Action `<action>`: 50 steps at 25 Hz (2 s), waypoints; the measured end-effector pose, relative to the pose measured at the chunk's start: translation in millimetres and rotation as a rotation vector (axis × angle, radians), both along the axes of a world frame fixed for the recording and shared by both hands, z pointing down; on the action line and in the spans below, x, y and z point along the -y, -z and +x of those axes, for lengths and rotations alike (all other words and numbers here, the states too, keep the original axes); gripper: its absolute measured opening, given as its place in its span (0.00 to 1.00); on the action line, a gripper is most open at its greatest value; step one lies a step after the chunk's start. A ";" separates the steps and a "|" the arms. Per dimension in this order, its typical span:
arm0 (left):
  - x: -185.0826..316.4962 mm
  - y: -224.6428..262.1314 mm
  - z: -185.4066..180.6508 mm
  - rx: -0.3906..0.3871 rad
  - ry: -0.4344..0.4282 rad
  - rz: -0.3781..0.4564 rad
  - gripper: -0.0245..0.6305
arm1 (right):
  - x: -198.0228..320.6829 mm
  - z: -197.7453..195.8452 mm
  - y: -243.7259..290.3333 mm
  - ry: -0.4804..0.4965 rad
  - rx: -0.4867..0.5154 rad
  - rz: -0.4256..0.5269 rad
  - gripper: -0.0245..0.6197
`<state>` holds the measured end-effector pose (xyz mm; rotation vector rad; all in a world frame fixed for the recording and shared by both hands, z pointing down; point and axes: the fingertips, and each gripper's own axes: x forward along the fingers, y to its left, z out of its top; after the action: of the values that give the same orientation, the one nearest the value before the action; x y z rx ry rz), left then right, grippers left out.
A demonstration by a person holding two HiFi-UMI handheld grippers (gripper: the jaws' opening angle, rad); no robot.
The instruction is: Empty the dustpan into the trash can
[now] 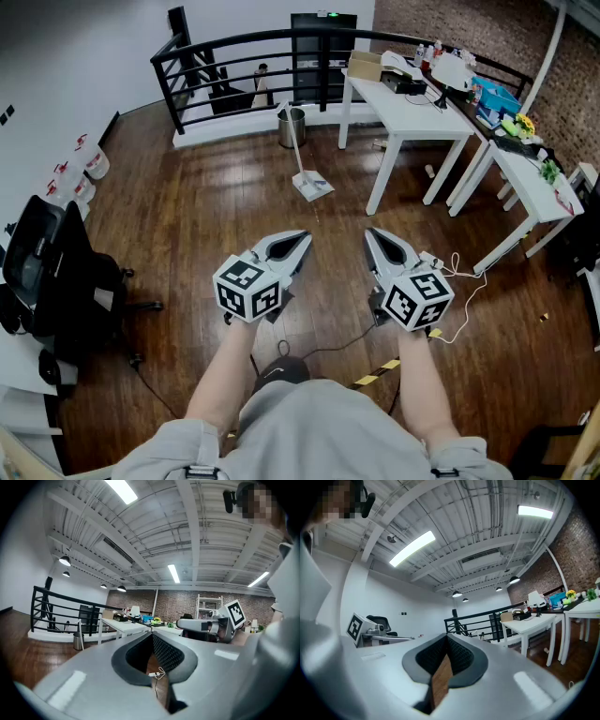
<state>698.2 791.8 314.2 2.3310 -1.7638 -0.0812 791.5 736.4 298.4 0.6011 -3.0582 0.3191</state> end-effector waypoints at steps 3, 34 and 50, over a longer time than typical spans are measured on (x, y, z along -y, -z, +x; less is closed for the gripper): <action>11.8 3.6 -4.6 0.010 0.005 0.003 0.05 | 13.9 -5.6 2.9 0.003 0.006 0.005 0.04; 258.7 -14.5 -394.0 -0.082 -0.148 0.015 0.05 | 245.7 -388.1 -9.0 -0.122 -0.085 0.035 0.04; 451.8 -63.7 -540.3 -0.060 -0.100 -0.057 0.05 | 446.6 -551.6 -72.0 -0.105 -0.072 -0.019 0.04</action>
<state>157.9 340.0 377.9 2.3467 -1.5982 -0.0823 239.9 289.8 370.4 0.7569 -2.9576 0.3207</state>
